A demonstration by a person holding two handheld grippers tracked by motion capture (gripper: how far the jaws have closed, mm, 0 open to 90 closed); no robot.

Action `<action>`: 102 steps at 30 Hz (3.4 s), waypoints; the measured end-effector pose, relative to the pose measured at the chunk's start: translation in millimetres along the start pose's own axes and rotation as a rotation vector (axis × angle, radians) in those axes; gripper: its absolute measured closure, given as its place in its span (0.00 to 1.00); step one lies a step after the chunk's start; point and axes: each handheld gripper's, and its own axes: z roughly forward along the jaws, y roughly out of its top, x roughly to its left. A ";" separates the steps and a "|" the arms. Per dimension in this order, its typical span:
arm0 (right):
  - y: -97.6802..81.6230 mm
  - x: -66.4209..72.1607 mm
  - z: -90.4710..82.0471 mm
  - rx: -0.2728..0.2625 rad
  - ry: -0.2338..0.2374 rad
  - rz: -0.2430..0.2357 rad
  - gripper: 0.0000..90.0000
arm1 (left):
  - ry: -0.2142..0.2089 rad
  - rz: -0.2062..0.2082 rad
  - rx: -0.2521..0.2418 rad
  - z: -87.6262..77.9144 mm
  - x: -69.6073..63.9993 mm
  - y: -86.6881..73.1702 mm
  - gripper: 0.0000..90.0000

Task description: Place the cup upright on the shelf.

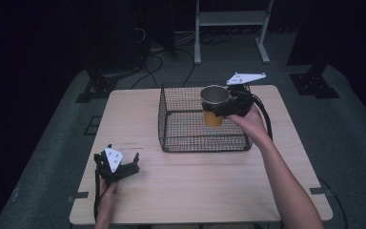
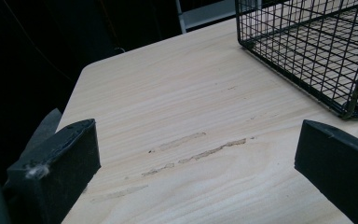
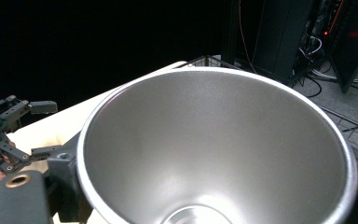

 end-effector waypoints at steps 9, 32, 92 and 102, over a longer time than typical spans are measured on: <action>-3.3 -7.2 16.7 -0.004 0.011 0.032 0.13 | 0.000 0.001 0.001 -0.1 0.2 0.0 0.00; -16.2 -34.1 63.2 0.079 0.014 0.070 0.13 | -0.001 -0.002 -0.001 -0.4 0.7 0.0 0.00; -50.6 -49.0 116.3 0.329 -0.087 -0.015 0.03 | 0.001 0.002 -0.003 -0.4 -0.3 -0.1 0.00; -43.9 -47.3 108.5 0.276 -0.094 -0.010 0.02 | 0.002 0.002 -0.002 -0.3 -0.4 -0.1 0.00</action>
